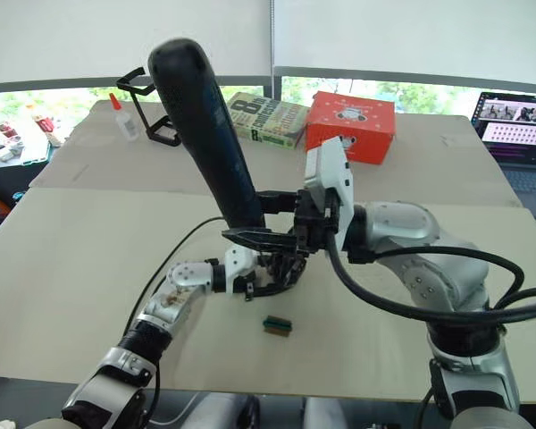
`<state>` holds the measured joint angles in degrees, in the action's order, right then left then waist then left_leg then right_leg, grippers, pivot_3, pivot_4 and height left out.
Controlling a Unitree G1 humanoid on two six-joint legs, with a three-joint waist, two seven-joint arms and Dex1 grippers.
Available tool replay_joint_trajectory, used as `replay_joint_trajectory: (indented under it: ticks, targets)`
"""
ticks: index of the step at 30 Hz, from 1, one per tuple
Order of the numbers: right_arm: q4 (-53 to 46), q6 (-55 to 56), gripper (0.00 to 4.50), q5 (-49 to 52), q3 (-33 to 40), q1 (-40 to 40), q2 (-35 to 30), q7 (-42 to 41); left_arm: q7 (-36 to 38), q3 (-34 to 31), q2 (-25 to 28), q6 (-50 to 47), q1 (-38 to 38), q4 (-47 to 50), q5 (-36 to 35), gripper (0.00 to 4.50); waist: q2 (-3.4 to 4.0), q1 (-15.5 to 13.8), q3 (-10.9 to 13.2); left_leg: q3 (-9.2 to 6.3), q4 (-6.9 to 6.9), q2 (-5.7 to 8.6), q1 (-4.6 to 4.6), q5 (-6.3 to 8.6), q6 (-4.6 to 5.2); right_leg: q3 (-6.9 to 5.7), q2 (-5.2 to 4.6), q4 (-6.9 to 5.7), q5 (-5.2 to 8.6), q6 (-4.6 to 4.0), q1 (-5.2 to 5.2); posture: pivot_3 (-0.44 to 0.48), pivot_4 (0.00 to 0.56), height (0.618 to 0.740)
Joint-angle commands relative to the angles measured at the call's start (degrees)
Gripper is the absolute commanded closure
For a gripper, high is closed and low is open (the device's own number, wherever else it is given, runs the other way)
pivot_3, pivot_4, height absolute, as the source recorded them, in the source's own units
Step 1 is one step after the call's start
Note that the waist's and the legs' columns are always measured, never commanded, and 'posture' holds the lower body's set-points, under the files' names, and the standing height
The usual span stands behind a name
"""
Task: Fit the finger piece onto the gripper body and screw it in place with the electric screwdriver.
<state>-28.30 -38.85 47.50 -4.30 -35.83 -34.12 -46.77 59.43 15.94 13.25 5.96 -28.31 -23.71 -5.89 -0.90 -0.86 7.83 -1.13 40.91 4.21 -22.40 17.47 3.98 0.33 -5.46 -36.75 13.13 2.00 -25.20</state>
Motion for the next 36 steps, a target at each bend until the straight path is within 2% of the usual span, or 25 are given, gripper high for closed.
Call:
replay_joint_trajectory:
  ticks: [1,36]
  targets:
    - [-0.5,3.1,2.59,-1.2,0.9,-2.1,1.1,-1.2,0.1,0.0,0.0,0.8,-0.5,-0.4,0.2,2.19,0.00,0.0,0.0,0.00,0.00,0.00,0.00,0.00,0.00,0.00,0.01,0.00,0.00,0.00,0.00,0.000,0.150,0.740]
    - [3.3,6.5,2.59,-10.8,-1.3,-0.1,4.7,-7.2,0.0,-0.4,0.6,-0.2,0.6,1.8,-0.5,2.19,0.00,0.2,0.0,0.00,-0.02,0.01,0.00,0.00,-0.01,-0.24,0.06,0.00,0.00,0.00,-0.04,0.000,0.150,0.740]
